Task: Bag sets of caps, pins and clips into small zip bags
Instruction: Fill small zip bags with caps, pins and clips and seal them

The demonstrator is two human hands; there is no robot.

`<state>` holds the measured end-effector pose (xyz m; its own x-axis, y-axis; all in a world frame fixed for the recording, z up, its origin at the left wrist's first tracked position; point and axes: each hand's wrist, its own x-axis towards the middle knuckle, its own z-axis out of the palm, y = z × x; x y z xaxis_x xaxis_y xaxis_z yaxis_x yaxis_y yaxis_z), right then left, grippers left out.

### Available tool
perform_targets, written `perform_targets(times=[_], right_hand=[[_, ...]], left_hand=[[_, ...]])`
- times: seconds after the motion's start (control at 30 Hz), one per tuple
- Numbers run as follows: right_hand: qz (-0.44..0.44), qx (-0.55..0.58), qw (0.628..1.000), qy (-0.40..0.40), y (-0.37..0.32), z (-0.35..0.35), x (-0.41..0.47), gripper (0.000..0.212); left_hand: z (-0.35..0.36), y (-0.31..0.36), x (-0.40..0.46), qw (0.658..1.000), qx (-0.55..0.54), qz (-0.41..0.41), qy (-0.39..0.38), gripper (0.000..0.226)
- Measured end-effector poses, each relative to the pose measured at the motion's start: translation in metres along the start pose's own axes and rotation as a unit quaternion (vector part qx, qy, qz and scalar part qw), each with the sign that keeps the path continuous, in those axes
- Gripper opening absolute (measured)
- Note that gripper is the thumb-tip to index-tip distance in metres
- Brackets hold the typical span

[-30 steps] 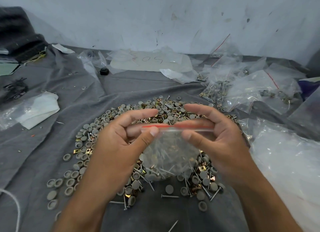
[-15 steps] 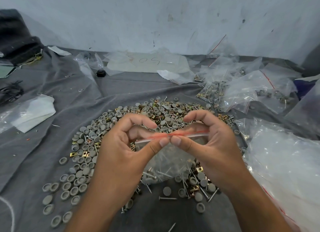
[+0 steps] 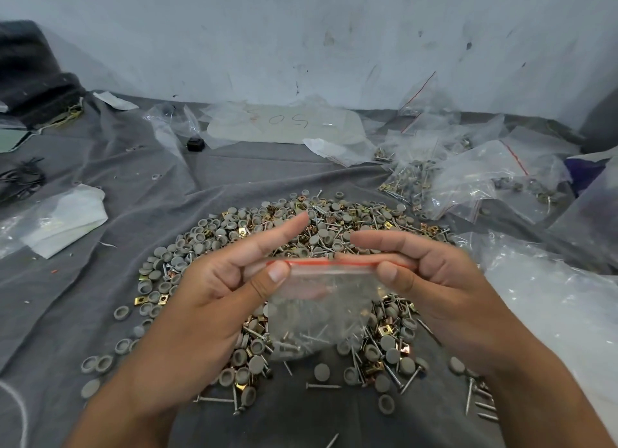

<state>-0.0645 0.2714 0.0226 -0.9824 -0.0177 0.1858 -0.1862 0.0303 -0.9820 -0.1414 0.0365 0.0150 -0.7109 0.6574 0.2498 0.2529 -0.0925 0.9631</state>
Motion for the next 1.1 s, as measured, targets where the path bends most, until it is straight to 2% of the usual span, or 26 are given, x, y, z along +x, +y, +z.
perform_targets(times=[0.23, 0.37, 0.53, 0.67, 0.77, 0.83, 0.93, 0.97, 1.03, 1.1], right_hand=[[-0.007, -0.140, 0.988, 0.065, -0.004, 0.003, 0.002, 0.023], [-0.030, -0.215, 0.973, 0.076, -0.024, 0.010, 0.005, 0.023], [-0.067, -0.264, 0.948, 0.163, -0.048, 0.001, 0.061, 0.012], [-0.038, -0.143, 0.942, 0.302, -0.068, -0.053, 0.128, 0.011], [0.011, -0.046, 0.906, 0.420, -0.060, -0.109, 0.162, 0.015], [0.095, -0.027, 0.877, 0.471, -0.037, -0.147, 0.163, 0.018], [0.245, -0.168, 0.867, 0.401, 0.009, -0.182, 0.125, 0.015], [0.273, -0.195, 0.865, 0.374, 0.019, -0.186, 0.110, 0.023], [0.284, -0.200, 0.865, 0.363, 0.025, -0.187, 0.079, 0.037], [0.262, -0.252, 0.863, 0.351, 0.012, -0.181, 0.048, 0.036]], left_hand=[[0.010, -0.002, 0.006, 0.993, 0.090, 0.037, 0.070, 0.037], [0.014, -0.001, 0.008, 0.995, 0.041, 0.026, 0.088, 0.033], [0.010, -0.004, 0.013, 0.972, 0.030, 0.002, 0.233, 0.062], [0.006, -0.003, 0.010, 0.963, 0.046, -0.014, 0.264, 0.061], [0.006, -0.004, 0.009, 0.963, 0.071, -0.029, 0.257, 0.060], [0.005, -0.004, 0.008, 0.963, 0.088, -0.031, 0.254, 0.060], [0.003, -0.003, 0.007, 0.961, 0.089, -0.029, 0.260, 0.050], [0.003, -0.003, 0.007, 0.960, 0.087, -0.026, 0.264, 0.049], [0.003, -0.002, 0.007, 0.959, 0.085, -0.024, 0.270, 0.052], [0.005, -0.001, 0.007, 0.959, 0.084, -0.023, 0.271, 0.055]])
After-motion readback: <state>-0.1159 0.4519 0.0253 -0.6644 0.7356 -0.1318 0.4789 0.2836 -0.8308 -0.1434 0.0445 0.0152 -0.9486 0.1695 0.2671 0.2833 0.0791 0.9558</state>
